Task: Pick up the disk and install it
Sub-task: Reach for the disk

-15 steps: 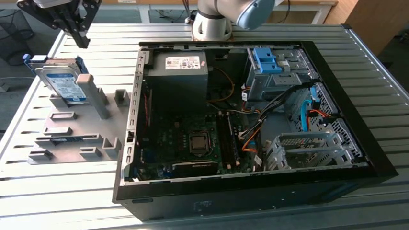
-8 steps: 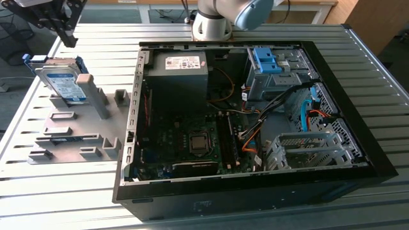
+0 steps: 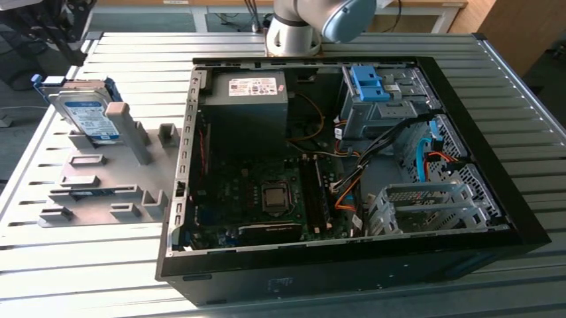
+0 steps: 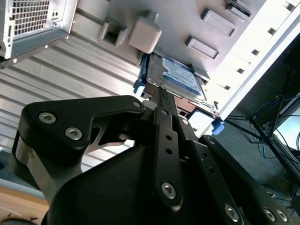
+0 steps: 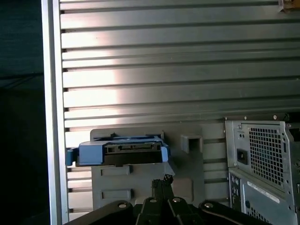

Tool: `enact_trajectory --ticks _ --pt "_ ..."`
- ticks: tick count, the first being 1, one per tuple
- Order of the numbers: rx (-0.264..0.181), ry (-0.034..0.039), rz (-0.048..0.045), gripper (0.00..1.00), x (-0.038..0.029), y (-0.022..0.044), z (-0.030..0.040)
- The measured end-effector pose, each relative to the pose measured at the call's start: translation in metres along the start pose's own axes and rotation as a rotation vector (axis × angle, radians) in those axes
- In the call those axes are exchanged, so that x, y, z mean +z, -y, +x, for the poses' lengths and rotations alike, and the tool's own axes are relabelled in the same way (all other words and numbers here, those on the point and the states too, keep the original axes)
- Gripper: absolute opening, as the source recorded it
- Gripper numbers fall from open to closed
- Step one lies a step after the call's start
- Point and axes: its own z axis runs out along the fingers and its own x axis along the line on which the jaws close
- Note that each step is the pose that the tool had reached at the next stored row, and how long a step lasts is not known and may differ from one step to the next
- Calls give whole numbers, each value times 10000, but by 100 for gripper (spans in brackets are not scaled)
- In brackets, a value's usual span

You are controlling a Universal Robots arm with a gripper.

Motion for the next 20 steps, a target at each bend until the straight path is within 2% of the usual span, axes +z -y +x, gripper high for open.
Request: enact_trajectory --ticks 10,17,20 --pt "-1 -4 0 11 27 -8 353" --pt "3 -27 1 11 37 -23 535" --pt "3 -32 1 11 39 -25 564"
